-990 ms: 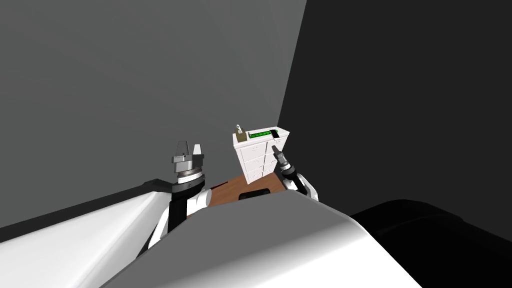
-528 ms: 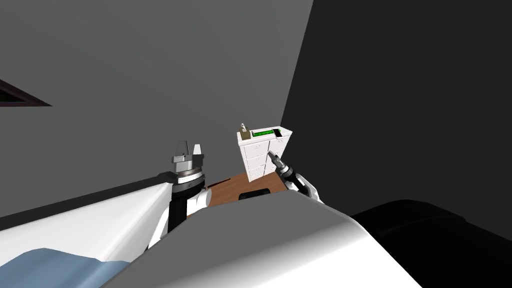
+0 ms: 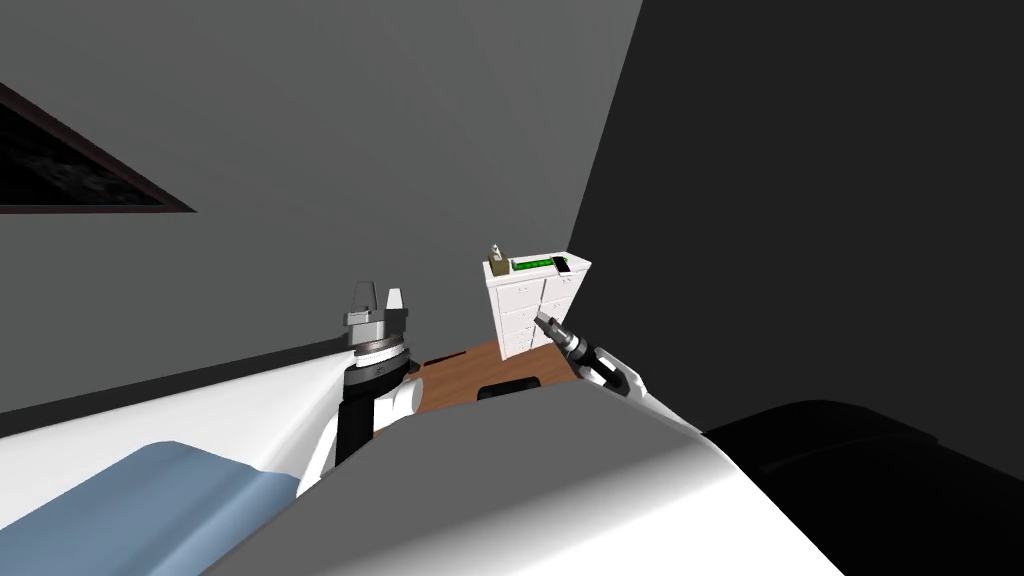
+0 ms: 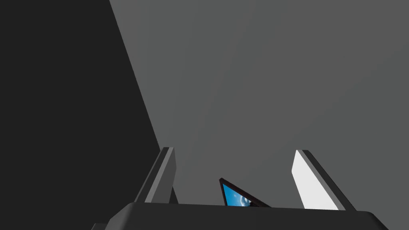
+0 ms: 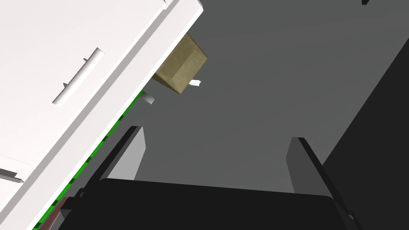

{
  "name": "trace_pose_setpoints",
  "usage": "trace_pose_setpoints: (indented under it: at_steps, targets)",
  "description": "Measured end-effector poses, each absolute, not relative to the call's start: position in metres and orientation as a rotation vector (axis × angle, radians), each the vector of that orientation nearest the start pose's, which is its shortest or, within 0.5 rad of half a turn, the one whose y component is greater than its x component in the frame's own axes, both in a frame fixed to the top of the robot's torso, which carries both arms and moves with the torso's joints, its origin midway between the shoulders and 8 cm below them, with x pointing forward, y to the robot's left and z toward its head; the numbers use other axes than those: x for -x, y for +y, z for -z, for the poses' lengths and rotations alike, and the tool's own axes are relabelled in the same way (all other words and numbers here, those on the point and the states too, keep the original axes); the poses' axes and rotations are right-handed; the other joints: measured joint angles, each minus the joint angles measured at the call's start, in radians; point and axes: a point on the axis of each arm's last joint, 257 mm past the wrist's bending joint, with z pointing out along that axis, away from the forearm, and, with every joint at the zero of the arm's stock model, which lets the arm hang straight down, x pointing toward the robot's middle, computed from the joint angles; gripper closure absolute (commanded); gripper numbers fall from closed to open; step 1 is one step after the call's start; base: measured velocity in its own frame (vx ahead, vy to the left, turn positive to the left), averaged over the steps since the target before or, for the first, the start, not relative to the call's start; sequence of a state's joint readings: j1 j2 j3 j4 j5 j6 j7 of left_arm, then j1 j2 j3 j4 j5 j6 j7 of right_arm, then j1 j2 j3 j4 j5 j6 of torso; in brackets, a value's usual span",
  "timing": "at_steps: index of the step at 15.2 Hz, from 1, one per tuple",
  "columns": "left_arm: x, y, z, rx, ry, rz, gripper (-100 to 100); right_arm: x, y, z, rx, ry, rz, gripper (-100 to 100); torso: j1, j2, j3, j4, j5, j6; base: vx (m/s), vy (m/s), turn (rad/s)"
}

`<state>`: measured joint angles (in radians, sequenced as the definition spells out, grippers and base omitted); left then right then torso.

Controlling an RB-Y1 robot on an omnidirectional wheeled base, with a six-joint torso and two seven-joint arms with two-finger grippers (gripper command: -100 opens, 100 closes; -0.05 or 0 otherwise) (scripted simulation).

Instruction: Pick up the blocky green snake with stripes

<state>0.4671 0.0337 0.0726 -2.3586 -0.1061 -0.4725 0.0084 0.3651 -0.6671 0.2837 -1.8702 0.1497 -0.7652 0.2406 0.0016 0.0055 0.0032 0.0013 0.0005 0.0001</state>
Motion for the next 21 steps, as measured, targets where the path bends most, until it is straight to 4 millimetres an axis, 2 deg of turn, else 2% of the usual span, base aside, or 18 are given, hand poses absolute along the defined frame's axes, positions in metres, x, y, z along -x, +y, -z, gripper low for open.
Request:
trace_pose_setpoints:
  at_steps: [2, 7, 8, 11, 13, 16, 21]
  targets:
    - [-0.333, 0.278, -0.064, 0.498, 0.637, 1.196, 0, -0.340, -0.160, 0.156, 0.138, 1.362, -1.205, -100, 0.000, 0.001, 0.000, 0.000, 0.000, -0.001, -0.072, 0.040, 0.119]
    - [-0.333, 0.278, -0.064, 0.498, 0.637, 1.195, 0, -0.330, -0.174, 0.196, 0.233, 1.479, -1.167, -100, 0.000, -0.002, -0.001, 0.000, 0.000, 0.000, -0.037, 0.033, 0.084]
    - [-0.333, 0.279, -0.064, 0.498, 0.637, 1.195, 0, -0.329, -0.178, 0.199, 0.246, 1.491, -1.161, -100, -0.001, -0.002, -0.001, 0.000, 0.000, 0.000, -0.054, 0.038, 0.167]
    - [-0.333, 0.278, -0.064, 0.498, 0.637, 1.195, 0, -0.324, -0.192, 0.220, 0.311, 1.564, -1.136, -100, -0.001, -0.002, -0.001, 0.000, 0.000, 0.000, -0.055, 0.038, 0.152]
    - [-0.333, 0.278, -0.064, 0.498, 0.637, 1.195, 0, -0.314, -0.202, 0.236, 0.363, 1.619, -1.118, -100, 0.000, -0.001, 0.000, 0.000, 0.000, -0.001, -0.058, 0.042, 0.140]
    - [-0.333, 0.278, -0.064, 0.498, 0.637, 1.195, 0, -0.309, -0.216, 0.251, 0.427, 1.679, -1.088, -100, 0.000, -0.002, -0.001, 0.000, 0.000, -0.001, -0.036, 0.038, 0.122]
    - [-0.333, 0.278, -0.064, 0.498, 0.637, 1.195, 0, -0.295, -0.253, 0.278, 0.528, 1.791, -1.027, -100, -0.001, -0.002, -0.001, 0.000, 0.000, -0.001, -0.041, 0.031, 0.114]
